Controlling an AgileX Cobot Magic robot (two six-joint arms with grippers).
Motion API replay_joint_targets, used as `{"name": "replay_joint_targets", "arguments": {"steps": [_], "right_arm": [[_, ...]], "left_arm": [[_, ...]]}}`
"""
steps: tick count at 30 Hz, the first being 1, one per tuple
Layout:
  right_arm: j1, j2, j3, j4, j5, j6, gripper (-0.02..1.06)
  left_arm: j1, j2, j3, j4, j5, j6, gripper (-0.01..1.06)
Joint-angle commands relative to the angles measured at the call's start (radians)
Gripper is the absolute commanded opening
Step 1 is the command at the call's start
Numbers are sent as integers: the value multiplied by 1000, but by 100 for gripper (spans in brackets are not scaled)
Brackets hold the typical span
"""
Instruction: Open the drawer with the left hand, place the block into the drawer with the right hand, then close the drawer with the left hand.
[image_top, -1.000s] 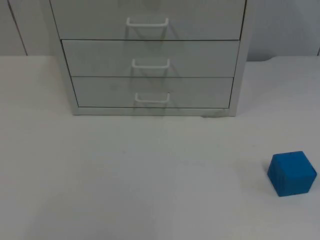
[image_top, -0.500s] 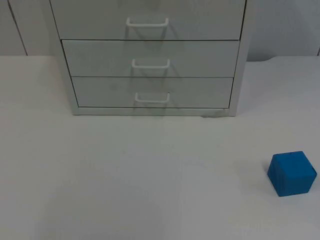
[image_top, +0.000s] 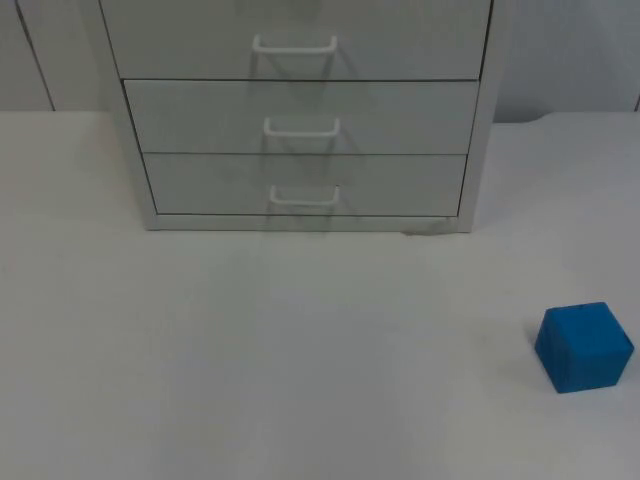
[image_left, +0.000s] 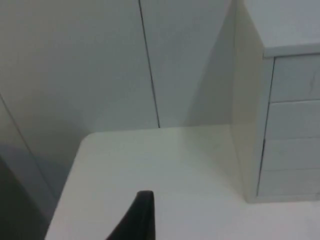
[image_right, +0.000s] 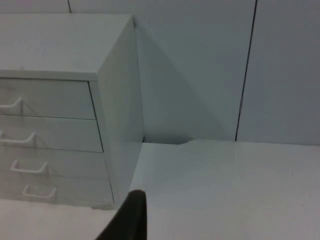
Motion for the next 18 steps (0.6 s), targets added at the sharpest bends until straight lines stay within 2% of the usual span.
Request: {"name": "replay_joint_targets", "arguments": {"steps": [1, 7, 10, 11, 15, 16, 18], "right_arm": [[-7, 60, -43, -8, -14, -25, 105], [-7, 138, -47, -12, -33, -36, 105], [-5, 174, -47, -8, -18, -36, 105], [-5, 174, -47, -8, -18, -36, 105], [-5, 205, -47, -3, -22, -36, 105], [-5, 205, -47, -3, -22, -36, 105], [-5, 218, -47, -3, -19, -36, 105]], "left_arm": [[2, 57, -19, -47, -43, -8, 105], [2, 174, -21, -206, -150, 40, 105], [2, 254, -21, -330, -141, 113, 105], [2, 254, -21, -330, -141, 113, 105], [2, 392, -21, -545, -101, 381, 105], [2, 392, -21, -545, -101, 381, 105], [-8, 459, -21, -593, -85, 509, 105]]}}
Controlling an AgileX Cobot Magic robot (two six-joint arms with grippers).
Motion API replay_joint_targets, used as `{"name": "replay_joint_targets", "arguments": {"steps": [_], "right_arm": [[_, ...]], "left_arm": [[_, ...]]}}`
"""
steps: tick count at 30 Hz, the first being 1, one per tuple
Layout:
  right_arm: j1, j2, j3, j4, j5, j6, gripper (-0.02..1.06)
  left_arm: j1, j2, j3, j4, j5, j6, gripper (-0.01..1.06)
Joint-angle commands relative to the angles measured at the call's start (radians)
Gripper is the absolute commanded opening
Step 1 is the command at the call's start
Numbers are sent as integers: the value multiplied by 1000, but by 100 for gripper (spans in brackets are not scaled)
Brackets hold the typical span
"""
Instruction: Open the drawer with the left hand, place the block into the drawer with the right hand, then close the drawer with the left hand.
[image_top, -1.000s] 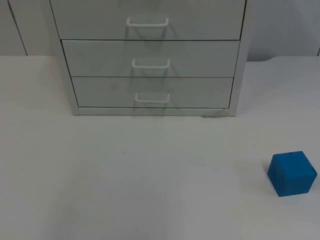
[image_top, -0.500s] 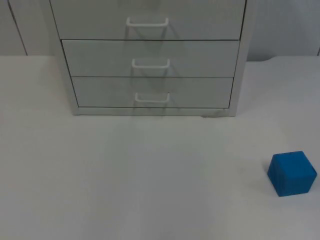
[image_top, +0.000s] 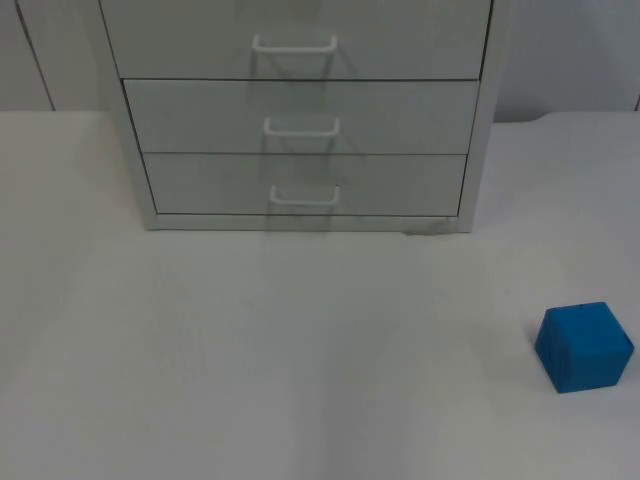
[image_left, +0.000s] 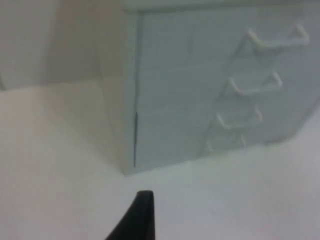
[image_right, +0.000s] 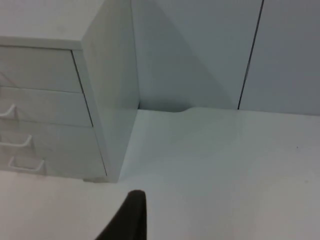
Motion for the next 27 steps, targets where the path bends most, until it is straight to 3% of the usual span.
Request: {"name": "replay_joint_targets", "arguments": {"steps": [1, 4, 9, 10, 12, 15, 16, 20, 27], "right_arm": [[-5, 12, -5, -1, 3, -10, 105], [-5, 12, -5, -1, 3, -5, 105], [-5, 12, -5, -2, 6, 10, 105], [-5, 12, -5, -2, 6, 10, 105], [-5, 12, -5, -2, 13, 10, 105], [-5, 12, -5, -4, 18, 10, 105], [-5, 12, -5, -4, 18, 10, 105], [-5, 12, -5, -10, 18, 9, 105], [-5, 12, -5, -31, 16, 8, 105]], "left_arm": [[-28, 58, -7, -53, 8, 120, 105], [-96, 117, -7, -51, 8, 190, 105], [-352, 264, -7, 69, 8, 329, 105], [-352, 264, -7, 69, 8, 329, 105], [-451, 315, -7, 183, -23, 336, 105], [-574, 404, -7, 371, -142, 328, 105], [-574, 404, -7, 371, -142, 328, 105], [-652, 524, -7, 506, -323, 297, 105], [-660, 697, -7, 635, -447, 294, 105]]}}
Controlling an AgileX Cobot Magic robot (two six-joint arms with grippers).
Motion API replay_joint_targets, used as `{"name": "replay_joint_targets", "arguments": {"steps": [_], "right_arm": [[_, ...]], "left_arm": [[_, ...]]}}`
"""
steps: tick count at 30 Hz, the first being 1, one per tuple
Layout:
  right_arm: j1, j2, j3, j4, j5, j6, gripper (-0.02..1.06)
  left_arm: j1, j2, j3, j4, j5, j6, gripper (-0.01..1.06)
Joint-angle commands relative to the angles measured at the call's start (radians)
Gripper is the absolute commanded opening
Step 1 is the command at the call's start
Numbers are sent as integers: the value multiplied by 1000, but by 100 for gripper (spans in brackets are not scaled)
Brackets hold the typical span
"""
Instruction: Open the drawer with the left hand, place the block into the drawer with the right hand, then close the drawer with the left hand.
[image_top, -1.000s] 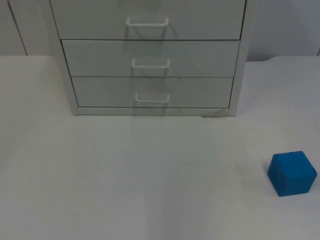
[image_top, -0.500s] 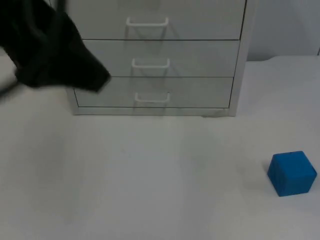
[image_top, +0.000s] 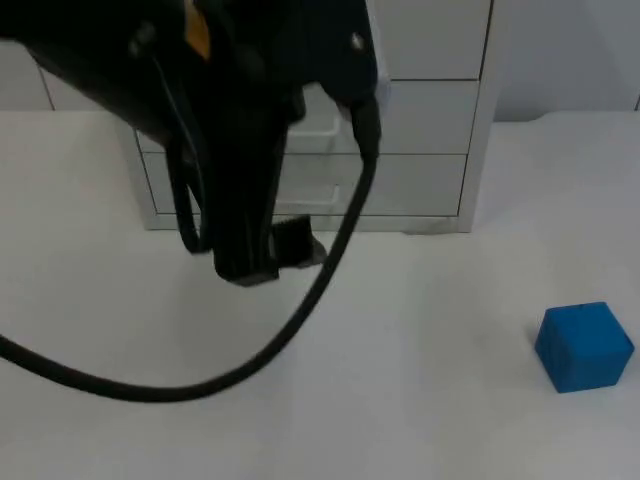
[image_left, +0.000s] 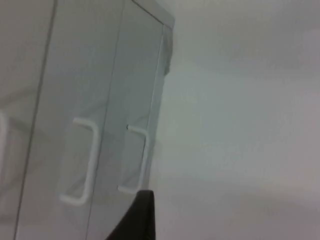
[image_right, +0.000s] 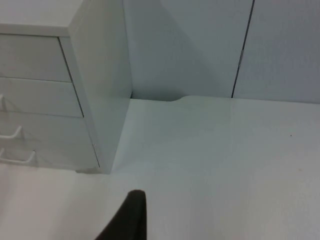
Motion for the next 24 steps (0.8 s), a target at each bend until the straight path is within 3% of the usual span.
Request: {"name": "replay_joint_targets", "arguments": {"steps": [1, 3, 8, 16, 19, 24], "right_arm": [[-5, -3, -5, -5, -1, -7, 105], [-5, -3, -5, -8, -1, -7, 105], [-5, -3, -5, -30, 14, -7, 105], [-5, -3, -5, -51, 16, -7, 105], [-5, -3, -5, -51, 16, -7, 105], [-5, -3, -5, -53, 16, -7, 105]], "left_arm": [[-4, 63, -6, 70, -51, -19, 105], [-4, 94, -6, 104, -78, -52, 105], [-4, 248, -7, 381, -210, -317, 105], [8, 319, -24, 600, -292, -498, 105], [10, 371, -92, 615, -232, -510, 105], [21, 417, -178, 623, -208, -557, 105]]}}
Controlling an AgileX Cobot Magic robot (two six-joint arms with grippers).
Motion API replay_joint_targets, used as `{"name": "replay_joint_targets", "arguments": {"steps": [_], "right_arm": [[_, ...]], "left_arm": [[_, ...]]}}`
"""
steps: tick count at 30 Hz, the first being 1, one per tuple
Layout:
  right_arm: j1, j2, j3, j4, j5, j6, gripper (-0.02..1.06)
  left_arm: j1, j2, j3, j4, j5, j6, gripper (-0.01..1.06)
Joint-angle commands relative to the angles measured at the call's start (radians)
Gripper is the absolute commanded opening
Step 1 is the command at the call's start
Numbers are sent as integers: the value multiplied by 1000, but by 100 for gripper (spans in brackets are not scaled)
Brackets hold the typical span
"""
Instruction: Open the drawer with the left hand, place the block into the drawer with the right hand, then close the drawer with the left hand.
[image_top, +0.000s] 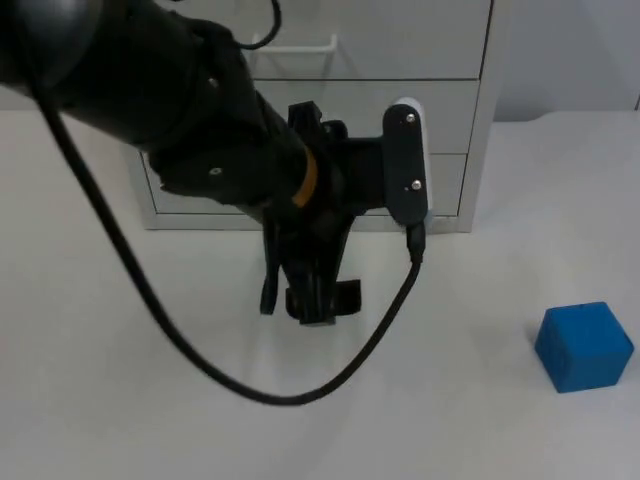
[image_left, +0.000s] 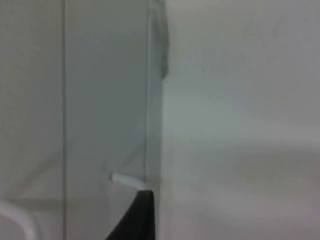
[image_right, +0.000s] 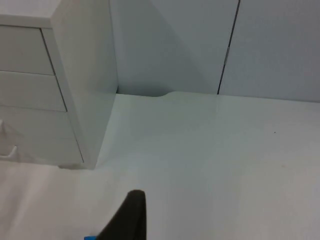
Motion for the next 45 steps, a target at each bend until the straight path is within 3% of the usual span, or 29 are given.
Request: {"name": "replay_joint_targets", "arguments": {"steps": [1, 5, 16, 20, 45], "right_arm": [[-5, -3, -5, -6, 6, -7, 105], [-5, -3, -5, -6, 6, -7, 105], [-5, -3, -5, -6, -12, -7, 105], [-5, -3, -5, -6, -12, -7, 105], [-5, -3, -5, -6, -18, -7, 105]], "left_arm": [[10, 14, -39, 14, -8, -27, 105], [52, 31, -47, 40, -72, -20, 105], [115, 65, -47, 57, -91, -20, 105], [115, 92, -47, 48, -133, -20, 105], [173, 142, -49, 57, -153, -24, 104]]}}
